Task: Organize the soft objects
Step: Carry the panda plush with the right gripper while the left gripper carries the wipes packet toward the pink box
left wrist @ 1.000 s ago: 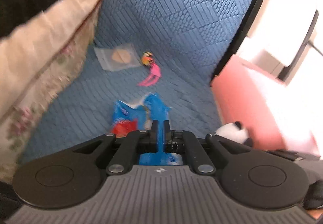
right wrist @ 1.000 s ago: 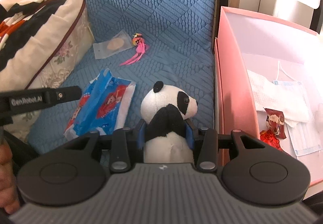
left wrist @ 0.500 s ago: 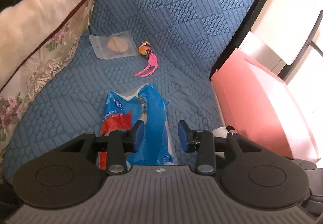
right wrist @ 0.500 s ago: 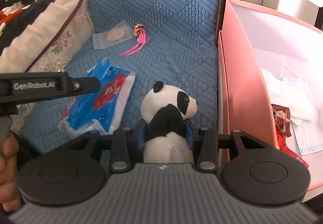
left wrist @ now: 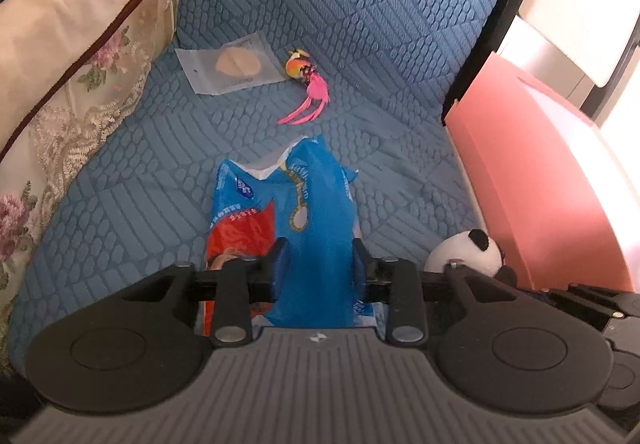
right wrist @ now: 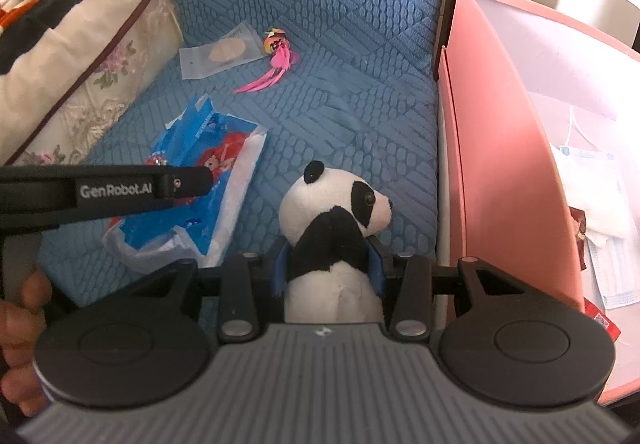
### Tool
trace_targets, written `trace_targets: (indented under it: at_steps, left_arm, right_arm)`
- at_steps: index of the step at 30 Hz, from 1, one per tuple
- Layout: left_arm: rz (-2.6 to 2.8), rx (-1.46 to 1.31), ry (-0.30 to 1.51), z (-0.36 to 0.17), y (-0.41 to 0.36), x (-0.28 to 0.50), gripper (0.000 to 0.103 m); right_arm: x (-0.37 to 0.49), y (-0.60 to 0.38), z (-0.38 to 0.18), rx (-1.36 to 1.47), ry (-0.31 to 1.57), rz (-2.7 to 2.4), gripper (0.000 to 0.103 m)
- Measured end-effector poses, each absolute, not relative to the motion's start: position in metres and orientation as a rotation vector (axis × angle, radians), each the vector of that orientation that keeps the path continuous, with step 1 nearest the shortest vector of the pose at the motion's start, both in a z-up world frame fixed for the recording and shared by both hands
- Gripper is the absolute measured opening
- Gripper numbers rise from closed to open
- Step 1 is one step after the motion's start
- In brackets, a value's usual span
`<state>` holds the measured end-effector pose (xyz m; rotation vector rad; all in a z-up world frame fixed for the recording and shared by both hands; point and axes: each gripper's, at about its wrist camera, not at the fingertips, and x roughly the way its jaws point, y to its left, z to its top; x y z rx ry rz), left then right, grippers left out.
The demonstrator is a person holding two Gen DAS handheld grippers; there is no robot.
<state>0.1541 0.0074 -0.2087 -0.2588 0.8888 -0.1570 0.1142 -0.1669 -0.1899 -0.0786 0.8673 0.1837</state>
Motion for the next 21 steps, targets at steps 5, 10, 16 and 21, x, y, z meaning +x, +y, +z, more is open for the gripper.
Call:
trace_targets:
  at_steps: [5, 10, 16, 21]
  left_arm:
    - [-0.146, -0.237, 0.903, -0.211, 0.007, 0.154, 0.006]
    - [-0.139, -0.233, 0.875, -0.204, 0.009, 0.147, 0.004]
    - [-0.121, -0.284, 0.845, -0.185, 0.02, 0.132, 0.002]
    - [-0.105, -0.338, 0.823, -0.168, 0.027, 0.116, 0.002]
  right_arm:
    - [0.118, -0.168, -0.189, -0.043, 0.888, 0.185, 0.043]
    - [0.116, -0.167, -0.185, -0.032, 0.888, 0.195, 0.043]
    - [0.109, -0.168, -0.171, -0.022, 0.871, 0.219, 0.043]
    - [0.099, -0.17, -0.154, -0.016, 0.851, 0.234, 0.043]
